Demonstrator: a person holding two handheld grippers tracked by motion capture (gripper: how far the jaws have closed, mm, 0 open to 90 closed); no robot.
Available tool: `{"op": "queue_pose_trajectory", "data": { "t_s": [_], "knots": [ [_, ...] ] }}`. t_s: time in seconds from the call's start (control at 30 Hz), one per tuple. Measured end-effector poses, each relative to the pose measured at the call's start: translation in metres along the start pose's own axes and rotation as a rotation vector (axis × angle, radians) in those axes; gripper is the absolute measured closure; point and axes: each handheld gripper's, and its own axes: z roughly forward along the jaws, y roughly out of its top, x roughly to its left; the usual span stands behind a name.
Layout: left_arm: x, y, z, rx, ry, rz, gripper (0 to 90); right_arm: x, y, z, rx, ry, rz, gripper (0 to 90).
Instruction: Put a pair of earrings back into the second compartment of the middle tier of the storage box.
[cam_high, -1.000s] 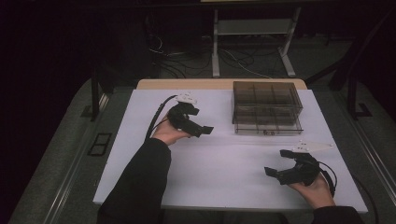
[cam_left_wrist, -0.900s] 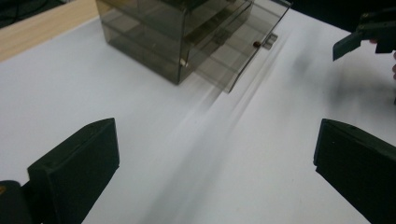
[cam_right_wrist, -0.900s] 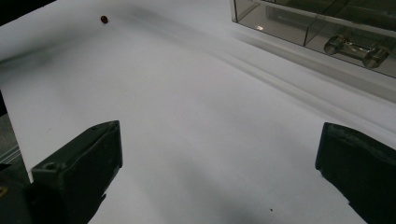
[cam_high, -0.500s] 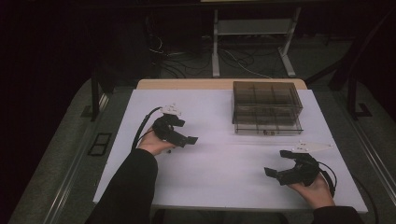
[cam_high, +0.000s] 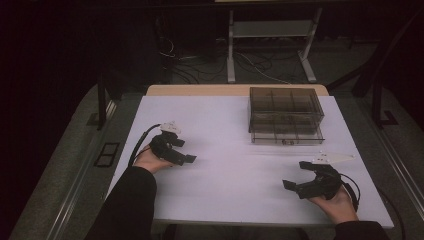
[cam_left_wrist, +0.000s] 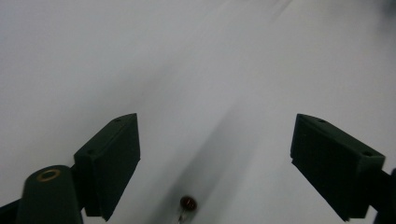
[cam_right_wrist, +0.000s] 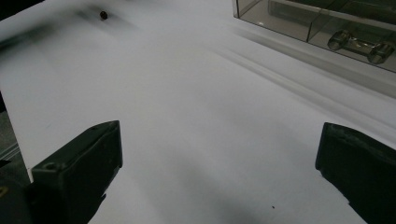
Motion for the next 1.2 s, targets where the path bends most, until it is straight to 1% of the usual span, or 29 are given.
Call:
{"op": "queue_pose_trajectory", "data": {
  "t_s": [0.13,0.17,0.23,0.3,0.33,0.37,0.43,0.47,0.5,0.53,0.57,0.6,0.63,0.67,0.7,0.73,0.77,0.87,0.9,0.93,0.97,1.0,1.03,1.07,1.1,1.13,1.17,1.2],
  "knots": [
    [0.001,-0.008,-0.001,0.025,0.004,0.009,23.2,0.0,0.0,0.0,0.001,0.0,-0.002,0.2],
    [0.002,-0.01,-0.001,0.038,0.008,0.026,25.4,0.0,0.0,0.0,0.002,0.0,-0.003,0.1],
    [0.002,-0.012,0.001,0.057,0.014,0.028,29.9,0.0,0.0,0.0,0.003,0.001,-0.001,0.1],
    [0.003,-0.014,0.001,0.078,0.024,0.042,37.2,0.001,0.0,0.001,0.004,0.002,-0.001,0.1],
    [0.003,-0.014,0.001,0.081,0.027,0.052,37.2,0.001,0.0,0.001,0.004,0.002,-0.001,0.1],
    [0.003,-0.015,0.002,0.086,0.025,0.058,39.7,0.001,0.0,0.001,0.004,0.002,-0.001,0.2],
    [0.003,-0.015,0.003,0.091,0.035,0.057,43.9,0.0,0.0,0.001,0.004,0.003,-0.001,0.1],
    [0.003,-0.016,0.003,0.1,0.039,0.065,46.2,0.0,0.0,0.001,0.005,0.003,-0.001,0.2],
    [0.003,-0.016,0.004,0.106,0.044,0.068,49.9,0.001,0.0,0.001,0.005,0.004,-0.001,0.2],
    [0.002,-0.017,0.005,0.103,0.045,0.061,49.9,0.001,0.0,0.001,0.005,0.004,-0.001,0.2],
    [0.003,-0.017,0.006,0.116,0.049,0.076,51.4,0.001,0.0,0.001,0.006,0.004,-0.001,0.1],
    [0.003,-0.018,0.006,0.12,0.048,0.076,53.1,0.001,0.0,0.001,0.006,0.004,-0.001,0.2],
    [0.003,-0.019,0.006,0.129,0.051,0.081,57.7,0.001,0.0,0.001,0.005,0.004,-0.001,0.1],
    [0.003,-0.019,0.007,0.13,0.055,0.083,57.7,0.001,0.0,0.001,0.005,0.004,-0.001,0.1],
    [0.004,-0.02,0.006,0.144,0.06,0.089,58.7,0.001,0.0,0.001,0.005,0.004,-0.001,0.1],
    [0.004,-0.02,0.007,0.146,0.062,0.084,61.1,0.001,0.0,0.001,0.005,0.004,-0.002,0.1],
    [0.004,-0.021,0.007,0.152,0.067,0.093,62.8,0.001,0.0,0.001,0.005,0.005,-0.001,0.1],
    [0.006,-0.022,0.008,0.162,0.064,0.102,69.8,0.001,0.0,0.001,0.005,0.005,-0.001,0.2],
    [0.006,-0.022,0.008,0.159,0.07,0.107,71.3,0.001,0.0,0.001,0.005,0.005,-0.002,0.1],
    [0.007,-0.022,0.009,0.154,0.06,0.097,75.0,0.001,0.0,0.001,0.005,0.005,-0.001,0.1],
    [0.007,-0.022,0.009,0.155,0.056,0.097,77.7,0.001,0.0,0.001,0.005,0.005,-0.001,0.1],
    [0.007,-0.021,0.009,0.154,0.057,0.096,77.7,0.001,0.0,0.001,0.005,0.004,-0.001,0.1],
    [0.007,-0.021,0.009,0.158,0.045,0.098,77.8,0.001,0.0,0.001,0.005,0.004,-0.001,0.1],
    [0.005,-0.02,0.01,0.145,0.039,0.083,77.9,0.001,0.0,0.001,0.005,0.004,-0.002,0.1],
    [0.005,-0.018,0.01,0.151,0.033,0.09,77.9,0.001,0.0,0.001,0.004,0.004,-0.001,0.1],
    [0.003,-0.016,0.01,0.134,0.027,0.082,77.9,0.001,0.0,0.001,0.004,0.003,-0.001,0.1],
    [0.003,-0.013,0.01,0.126,0.021,0.089,78.0,0.001,0.0,0.001,0.004,0.003,0.001,0.2],
    [0.001,-0.01,0.01,0.116,0.014,0.086,78.0,0.001,0.0,0.001,0.004,0.003,0.001,0.1]
  ]
}}
